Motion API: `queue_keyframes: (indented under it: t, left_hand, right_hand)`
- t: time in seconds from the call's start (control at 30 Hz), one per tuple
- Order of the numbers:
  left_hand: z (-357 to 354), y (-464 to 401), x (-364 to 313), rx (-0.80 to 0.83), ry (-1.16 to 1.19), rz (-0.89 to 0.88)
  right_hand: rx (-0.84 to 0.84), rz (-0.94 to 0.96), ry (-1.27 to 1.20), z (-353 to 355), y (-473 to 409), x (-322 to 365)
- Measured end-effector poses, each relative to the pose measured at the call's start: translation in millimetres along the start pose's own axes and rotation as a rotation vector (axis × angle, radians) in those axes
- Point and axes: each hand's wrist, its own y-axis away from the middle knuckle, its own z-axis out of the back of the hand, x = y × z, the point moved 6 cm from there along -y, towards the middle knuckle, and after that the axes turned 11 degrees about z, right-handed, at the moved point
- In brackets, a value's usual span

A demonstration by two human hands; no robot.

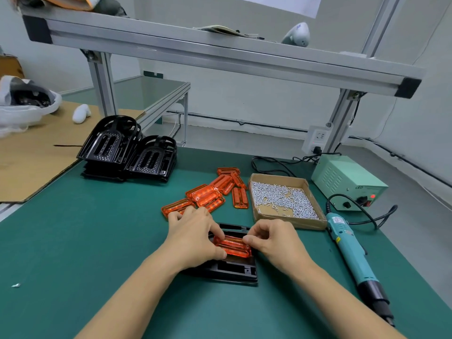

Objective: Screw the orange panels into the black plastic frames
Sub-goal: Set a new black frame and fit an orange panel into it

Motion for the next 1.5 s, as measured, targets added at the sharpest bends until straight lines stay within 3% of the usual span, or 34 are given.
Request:
queue_keyframes:
  t: [0.2, 0.4, 0.57, 0.87, 1.13, 1.23, 1.37, 1.5]
  left_hand:
    - [-2, 0, 5, 0.063, 0.179, -0.012]
    - [1, 0, 8, 0.113, 0.222, -0.032]
    - [-3, 2, 14, 0.114, 0.229, -0.065]
    - [-13, 6, -3, -0.152, 0.125, -0.016]
    - [-21, 6, -17, -0.205, 0.088, -0.023]
    - [-20, 6, -16, -0.190, 0.088, -0.036]
    - [-18, 7, -18, -0.176, 0.079, -0.049]
    - [-16, 7, -19, -0.153, 0.060, -0.042]
  right_hand:
    - [0.111, -0.003, -0.039, -2, 3, 2]
    - [-0.016, 0.019, 0.068, 0, 9, 6]
    - [0.050, -0.031, 0.005, -2, 12, -3]
    - [0.009, -0.003, 0.044, 4, 10, -4]
    - [-0.228, -0.053, 0.094, 53, 33, -28]
    - [-0.309, -0.128, 0.282, 86, 49, -46]
    - [-0.115, -0.402, 0.581, 107, 73, -86]
    - [0.055, -0.556, 0.502, 102, 90, -107]
